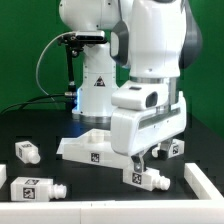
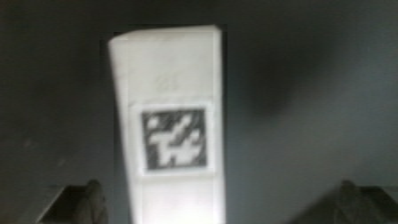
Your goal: Assemble one leg
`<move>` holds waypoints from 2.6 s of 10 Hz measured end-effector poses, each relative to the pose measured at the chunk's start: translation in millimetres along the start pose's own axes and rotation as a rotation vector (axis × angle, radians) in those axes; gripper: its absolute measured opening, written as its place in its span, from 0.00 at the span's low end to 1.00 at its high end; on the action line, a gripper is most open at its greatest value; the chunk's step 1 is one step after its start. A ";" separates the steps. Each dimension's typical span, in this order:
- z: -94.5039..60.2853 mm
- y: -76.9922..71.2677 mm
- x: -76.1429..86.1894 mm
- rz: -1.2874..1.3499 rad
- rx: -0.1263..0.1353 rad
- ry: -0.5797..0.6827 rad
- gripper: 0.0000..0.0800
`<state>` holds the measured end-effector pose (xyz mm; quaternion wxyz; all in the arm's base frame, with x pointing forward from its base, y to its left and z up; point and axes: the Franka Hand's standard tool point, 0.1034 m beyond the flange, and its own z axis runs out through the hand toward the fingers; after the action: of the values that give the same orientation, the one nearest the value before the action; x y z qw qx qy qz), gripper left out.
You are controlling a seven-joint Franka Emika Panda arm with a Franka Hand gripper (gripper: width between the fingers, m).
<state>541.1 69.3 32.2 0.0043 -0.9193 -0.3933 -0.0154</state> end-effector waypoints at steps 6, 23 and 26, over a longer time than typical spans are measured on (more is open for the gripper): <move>25.5 12.4 -18.3 -0.035 -0.014 0.028 0.69; 14.4 -142.6 35.1 0.334 0.020 0.041 0.33; 25.7 -138.1 26.9 0.334 0.022 0.032 0.33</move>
Offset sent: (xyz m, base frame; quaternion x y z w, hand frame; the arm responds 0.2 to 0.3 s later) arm 0.0133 -0.0128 -0.0192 0.0062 0.0272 0.0140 0.9995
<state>460.4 184.6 6.7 0.0231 -0.9713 -0.2353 -0.0247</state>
